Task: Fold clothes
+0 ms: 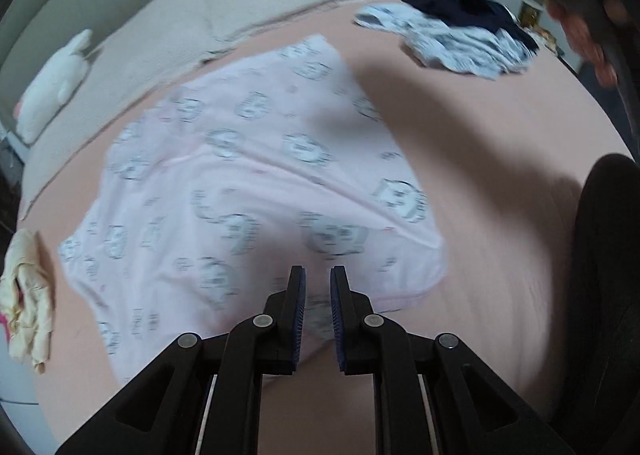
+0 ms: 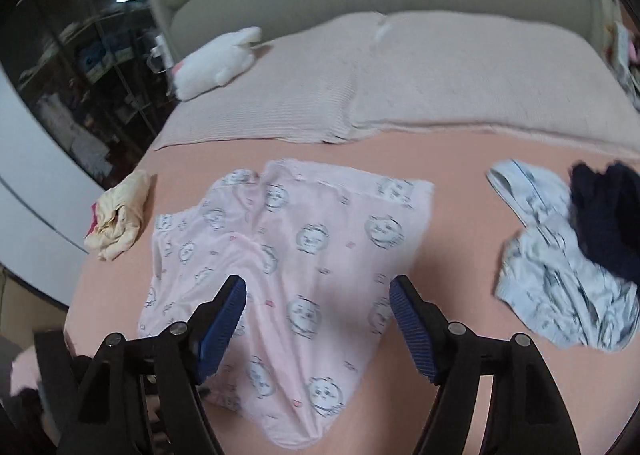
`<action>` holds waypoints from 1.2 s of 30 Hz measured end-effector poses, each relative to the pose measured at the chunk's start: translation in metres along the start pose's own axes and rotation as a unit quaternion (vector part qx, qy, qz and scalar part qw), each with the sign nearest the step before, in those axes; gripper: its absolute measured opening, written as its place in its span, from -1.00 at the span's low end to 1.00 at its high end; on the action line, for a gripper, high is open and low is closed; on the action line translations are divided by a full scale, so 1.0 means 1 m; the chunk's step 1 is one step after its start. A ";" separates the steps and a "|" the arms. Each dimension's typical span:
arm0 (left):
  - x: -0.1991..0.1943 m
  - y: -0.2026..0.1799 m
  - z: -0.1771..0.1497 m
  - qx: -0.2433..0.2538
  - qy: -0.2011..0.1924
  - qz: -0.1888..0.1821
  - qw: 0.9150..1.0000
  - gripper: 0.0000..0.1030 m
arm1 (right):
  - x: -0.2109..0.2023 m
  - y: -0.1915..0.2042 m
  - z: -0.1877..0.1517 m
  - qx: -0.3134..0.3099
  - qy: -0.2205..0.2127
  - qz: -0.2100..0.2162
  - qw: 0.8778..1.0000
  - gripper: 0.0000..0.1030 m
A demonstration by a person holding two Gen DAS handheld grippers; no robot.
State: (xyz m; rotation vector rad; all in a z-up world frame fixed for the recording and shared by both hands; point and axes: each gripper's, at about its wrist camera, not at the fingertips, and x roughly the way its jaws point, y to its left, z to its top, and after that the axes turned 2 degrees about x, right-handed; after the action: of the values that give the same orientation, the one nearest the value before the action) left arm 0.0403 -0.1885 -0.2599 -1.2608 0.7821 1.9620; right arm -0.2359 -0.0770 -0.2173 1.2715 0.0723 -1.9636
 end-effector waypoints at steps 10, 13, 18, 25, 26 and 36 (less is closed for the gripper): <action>0.053 -0.091 0.041 0.083 -0.032 0.107 0.990 0.41 | 0.061 -0.082 0.024 0.105 0.053 0.099 0.988 0.44; 0.060 -0.114 0.038 0.142 -0.055 0.161 0.975 0.50 | 0.080 -0.091 0.038 0.104 0.058 0.100 0.988 0.44; 0.077 -0.137 0.049 0.192 -0.061 0.200 0.959 0.50 | 0.105 -0.097 0.055 0.114 0.066 0.127 0.983 0.44; 0.077 -0.149 0.046 0.225 -0.072 0.220 0.947 0.50 | 0.133 -0.108 0.061 0.125 0.095 0.118 0.980 0.44; 0.079 -0.151 0.046 0.231 -0.070 0.222 0.945 0.50 | 0.136 -0.111 0.060 0.132 0.097 0.119 0.979 0.44; 0.089 -0.161 0.047 0.231 -0.065 0.244 0.940 0.51 | 0.145 -0.125 0.046 0.149 0.107 0.122 0.975 0.44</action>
State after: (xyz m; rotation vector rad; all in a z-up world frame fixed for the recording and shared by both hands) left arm 0.1154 -0.0369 -0.3459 -0.6891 1.4918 2.0301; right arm -0.3777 -0.0932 -0.3535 1.6015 -0.2696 -1.6635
